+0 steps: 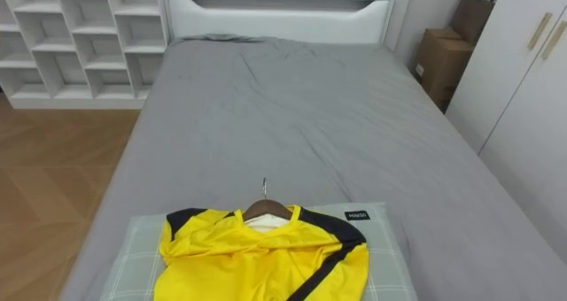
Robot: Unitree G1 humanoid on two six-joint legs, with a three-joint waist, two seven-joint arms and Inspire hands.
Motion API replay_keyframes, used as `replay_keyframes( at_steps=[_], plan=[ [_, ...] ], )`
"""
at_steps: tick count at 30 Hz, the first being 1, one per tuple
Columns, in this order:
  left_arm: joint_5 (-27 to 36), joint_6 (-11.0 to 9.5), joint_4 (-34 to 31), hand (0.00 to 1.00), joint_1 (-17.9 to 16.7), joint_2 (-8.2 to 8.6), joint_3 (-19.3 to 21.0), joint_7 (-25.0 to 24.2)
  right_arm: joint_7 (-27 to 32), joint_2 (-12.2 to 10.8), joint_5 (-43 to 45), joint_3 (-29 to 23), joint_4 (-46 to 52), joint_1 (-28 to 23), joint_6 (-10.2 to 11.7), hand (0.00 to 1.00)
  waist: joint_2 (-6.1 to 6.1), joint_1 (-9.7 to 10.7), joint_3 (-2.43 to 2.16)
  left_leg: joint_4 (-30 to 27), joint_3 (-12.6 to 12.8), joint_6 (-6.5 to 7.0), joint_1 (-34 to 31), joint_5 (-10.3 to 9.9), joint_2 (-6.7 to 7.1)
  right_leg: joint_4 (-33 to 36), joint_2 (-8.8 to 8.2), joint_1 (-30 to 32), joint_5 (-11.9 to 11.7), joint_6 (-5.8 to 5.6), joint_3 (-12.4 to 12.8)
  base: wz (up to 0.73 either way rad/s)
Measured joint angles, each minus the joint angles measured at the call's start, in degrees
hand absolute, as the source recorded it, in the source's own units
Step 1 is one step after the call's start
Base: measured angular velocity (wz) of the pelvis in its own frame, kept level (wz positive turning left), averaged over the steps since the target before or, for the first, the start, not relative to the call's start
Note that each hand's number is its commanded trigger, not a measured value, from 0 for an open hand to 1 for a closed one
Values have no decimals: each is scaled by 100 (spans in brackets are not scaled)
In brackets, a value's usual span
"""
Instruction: Hang clothes
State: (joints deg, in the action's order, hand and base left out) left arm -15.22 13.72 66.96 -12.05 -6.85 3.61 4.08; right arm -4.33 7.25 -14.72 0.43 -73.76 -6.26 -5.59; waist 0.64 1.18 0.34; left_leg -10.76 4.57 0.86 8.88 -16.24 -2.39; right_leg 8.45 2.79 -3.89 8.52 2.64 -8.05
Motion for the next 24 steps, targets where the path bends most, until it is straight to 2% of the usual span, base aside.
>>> replay_keyframes(
  at_steps=[5, 11, 15, 18, 21, 24],
  plan=[
    [5, -74, -17, 0, 2, 6, 108, 112, 5, 14, 4, 53, -20, 40, 13, 0, -7, -8, -2, 1, 4, 0, 8, 0, -3, 9, 4, -3, 0, 0, 9, 0],
    [130, -303, -75, 0, -1, 32, 479, 650, 56, 13, 72, 78, -13, 73, 60, 0, -2, -23, 0, 5, -24, 0, -3, 0, -3, 7, 1, -9, 3, 1, -13, 2],
    [349, -497, -140, 0, 0, -13, 911, 1193, 60, 25, 128, 73, -9, 74, 92, 0, -16, -49, -2, -4, -87, 0, -30, 0, 4, 15, -29, -7, 23, 4, -159, 8],
    [400, -642, -395, 0, 33, -100, 1258, 1653, 67, 63, 174, 38, -1, 71, 95, 0, -56, -166, -4, 6, -158, 0, -31, 0, 11, 16, -31, -12, 31, 3, -157, 6],
    [521, -899, -533, 0, 10, -212, 1335, 2236, 67, 176, 215, 42, -4, 117, 148, 0, -132, -246, -2, 5, -201, 2, -30, 1, 26, 16, -46, -24, 35, -4, -189, 7],
    [842, -1088, -837, 0, -48, -222, 1367, 2731, 124, 222, 271, 43, -17, 115, 242, 0, -184, -296, -3, 16, -230, 10, -34, 6, 45, 16, -62, -37, 51, -23, -223, 9]
  ],
)
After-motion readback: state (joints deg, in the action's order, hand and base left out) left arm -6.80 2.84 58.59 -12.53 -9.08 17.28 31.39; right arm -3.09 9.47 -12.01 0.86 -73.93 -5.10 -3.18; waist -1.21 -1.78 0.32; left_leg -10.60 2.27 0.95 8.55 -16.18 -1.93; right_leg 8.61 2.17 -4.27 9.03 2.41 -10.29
